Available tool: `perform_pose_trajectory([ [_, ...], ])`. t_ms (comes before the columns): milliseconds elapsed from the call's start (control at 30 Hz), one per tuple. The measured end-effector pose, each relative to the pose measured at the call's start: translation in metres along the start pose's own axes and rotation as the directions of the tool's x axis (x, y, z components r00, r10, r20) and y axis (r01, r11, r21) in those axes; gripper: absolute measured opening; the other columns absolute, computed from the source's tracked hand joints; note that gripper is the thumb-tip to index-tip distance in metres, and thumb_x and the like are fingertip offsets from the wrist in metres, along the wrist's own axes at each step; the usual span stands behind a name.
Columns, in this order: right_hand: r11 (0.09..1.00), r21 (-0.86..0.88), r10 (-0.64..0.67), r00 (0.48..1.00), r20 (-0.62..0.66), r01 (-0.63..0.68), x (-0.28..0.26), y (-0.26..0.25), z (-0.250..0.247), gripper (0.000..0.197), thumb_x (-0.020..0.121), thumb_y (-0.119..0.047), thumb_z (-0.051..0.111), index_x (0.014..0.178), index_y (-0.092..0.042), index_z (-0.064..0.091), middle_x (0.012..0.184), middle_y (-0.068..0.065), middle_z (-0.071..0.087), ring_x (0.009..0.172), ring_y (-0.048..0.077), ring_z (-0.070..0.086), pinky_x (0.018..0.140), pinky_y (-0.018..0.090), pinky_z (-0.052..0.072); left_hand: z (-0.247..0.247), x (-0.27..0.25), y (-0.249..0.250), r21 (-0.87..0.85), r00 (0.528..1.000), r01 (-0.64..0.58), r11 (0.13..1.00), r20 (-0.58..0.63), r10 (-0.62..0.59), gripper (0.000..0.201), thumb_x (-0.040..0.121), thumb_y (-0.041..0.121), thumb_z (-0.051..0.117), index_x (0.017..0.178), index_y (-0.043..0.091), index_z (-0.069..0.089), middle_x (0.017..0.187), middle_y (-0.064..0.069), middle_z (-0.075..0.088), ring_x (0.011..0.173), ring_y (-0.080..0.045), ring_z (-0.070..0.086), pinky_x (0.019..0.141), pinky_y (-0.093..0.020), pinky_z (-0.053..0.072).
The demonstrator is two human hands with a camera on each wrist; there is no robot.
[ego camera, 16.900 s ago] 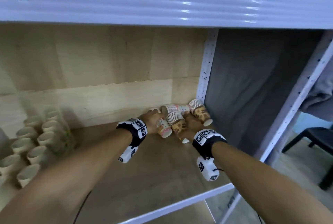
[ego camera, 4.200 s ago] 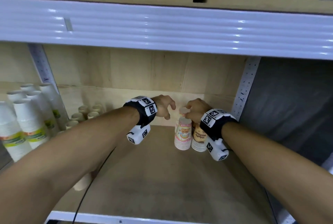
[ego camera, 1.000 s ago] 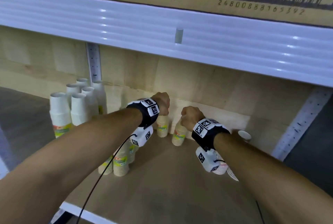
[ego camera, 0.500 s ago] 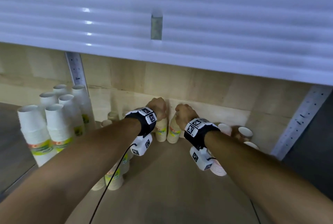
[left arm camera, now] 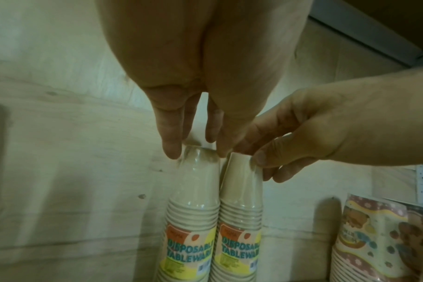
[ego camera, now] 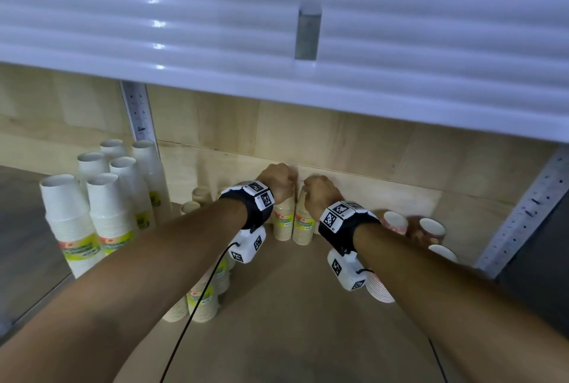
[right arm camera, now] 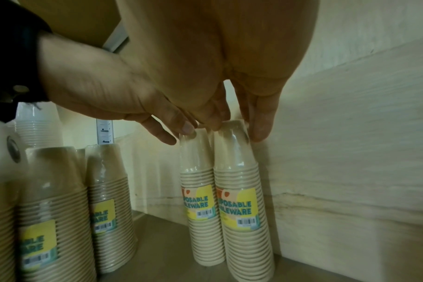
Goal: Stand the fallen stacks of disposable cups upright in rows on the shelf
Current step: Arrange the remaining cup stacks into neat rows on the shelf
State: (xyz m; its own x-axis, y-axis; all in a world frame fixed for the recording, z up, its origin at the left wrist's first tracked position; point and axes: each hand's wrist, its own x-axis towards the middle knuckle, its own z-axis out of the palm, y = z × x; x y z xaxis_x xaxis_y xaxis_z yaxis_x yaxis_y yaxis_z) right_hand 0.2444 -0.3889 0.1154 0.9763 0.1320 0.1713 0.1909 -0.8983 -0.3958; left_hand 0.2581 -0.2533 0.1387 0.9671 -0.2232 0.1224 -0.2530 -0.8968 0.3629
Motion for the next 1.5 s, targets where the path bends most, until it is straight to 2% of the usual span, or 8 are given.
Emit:
perform_pose_trajectory([
  [133,1.000,-0.028,0.005,0.999,-0.048,-0.006,-0.006,-0.006,-0.007,0.028,0.093,-0.011,0.043,0.112,-0.006,0.062,0.126,0.017,0.051,0.115,0.033,0.053,0.094,0.038,0.048,-0.011,-0.006,-0.004,-0.077,1.000,-0.021,0.997,-0.001,0.021,0.014,0.087,0.010,0.059,0.098,0.007,0.066,0.104,-0.009,0.068,0.100,-0.028,0.063,0.082,-0.034,0.051],
  [367,0.995,-0.096,-0.023,0.999,-0.045,0.019,-0.018,-0.032,-0.023,0.029,0.096,-0.016,0.049,0.123,-0.010,0.060,0.127,0.013,0.046,0.123,0.030,0.046,0.096,0.041,0.047,-0.040,-0.023,-0.012,-0.040,1.000,0.005,0.999,-0.026,-0.006,0.045,0.087,0.029,0.071,0.130,0.018,0.059,0.140,-0.003,0.050,0.125,-0.021,0.050,0.092,-0.023,0.038],
  [633,0.990,-0.087,-0.106,0.993,0.048,0.110,-0.047,-0.084,-0.035,0.025,0.091,-0.022,0.052,0.111,-0.014,0.064,0.116,0.008,0.062,0.102,0.028,0.061,0.084,0.035,0.053,-0.092,-0.068,-0.026,0.064,0.995,0.080,0.995,0.049,-0.083,0.035,0.083,0.030,0.074,0.116,0.023,0.066,0.113,0.003,0.054,0.096,-0.015,0.053,0.082,-0.027,0.044],
  [1033,0.972,-0.033,-0.214,0.942,0.260,0.231,-0.094,-0.167,-0.025,0.023,0.087,-0.026,0.062,0.101,-0.012,0.071,0.106,0.007,0.068,0.092,0.027,0.065,0.076,0.029,0.052,-0.135,-0.150,-0.066,0.201,0.965,0.172,0.964,0.164,-0.206,0.021,0.085,0.009,0.067,0.104,0.005,0.072,0.079,-0.005,0.063,0.061,-0.019,0.054,0.055,-0.025,0.048],
  [1233,0.952,-0.070,-0.256,0.898,0.359,0.299,-0.113,-0.196,-0.010,0.028,0.081,-0.034,0.070,0.100,-0.015,0.065,0.091,0.000,0.061,0.079,0.019,0.059,0.057,0.022,0.041,-0.123,-0.174,-0.087,0.320,0.940,0.160,0.934,0.241,-0.243,0.015,0.085,0.014,0.068,0.099,0.009,0.071,0.087,-0.006,0.060,0.062,-0.016,0.051,0.061,-0.026,0.044],
  [1333,0.949,-0.042,-0.274,0.887,0.373,0.311,-0.117,-0.201,0.002,0.055,0.064,-0.048,0.070,0.111,-0.020,0.062,0.099,0.000,0.067,0.089,0.021,0.065,0.071,0.029,0.054,-0.114,-0.182,-0.094,0.348,0.936,0.166,0.923,0.240,-0.259,0.020,0.081,0.018,0.069,0.101,0.014,0.070,0.082,-0.002,0.062,0.069,-0.019,0.055,0.063,-0.027,0.046],
  [1400,0.934,-0.071,-0.297,0.872,0.390,0.350,-0.118,-0.203,0.005,0.052,0.071,-0.039,0.075,0.116,-0.016,0.061,0.108,0.003,0.066,0.099,0.024,0.065,0.084,0.034,0.055,-0.110,-0.186,-0.099,0.282,0.940,0.186,0.941,0.228,-0.254,0.032,0.076,0.019,0.075,0.108,0.016,0.072,0.087,0.001,0.065,0.078,-0.018,0.063,0.071,-0.028,0.053],
  [1500,0.917,-0.108,-0.304,0.851,0.429,0.383,-0.116,-0.203,0.006,0.036,0.080,-0.021,0.076,0.111,-0.007,0.065,0.105,0.009,0.065,0.097,0.024,0.063,0.069,0.026,0.047,-0.104,-0.189,-0.102,0.209,0.949,0.194,0.959,0.206,-0.237,0.036,0.070,0.018,0.080,0.106,0.021,0.073,0.100,0.002,0.068,0.089,-0.019,0.065,0.077,-0.030,0.056],
])
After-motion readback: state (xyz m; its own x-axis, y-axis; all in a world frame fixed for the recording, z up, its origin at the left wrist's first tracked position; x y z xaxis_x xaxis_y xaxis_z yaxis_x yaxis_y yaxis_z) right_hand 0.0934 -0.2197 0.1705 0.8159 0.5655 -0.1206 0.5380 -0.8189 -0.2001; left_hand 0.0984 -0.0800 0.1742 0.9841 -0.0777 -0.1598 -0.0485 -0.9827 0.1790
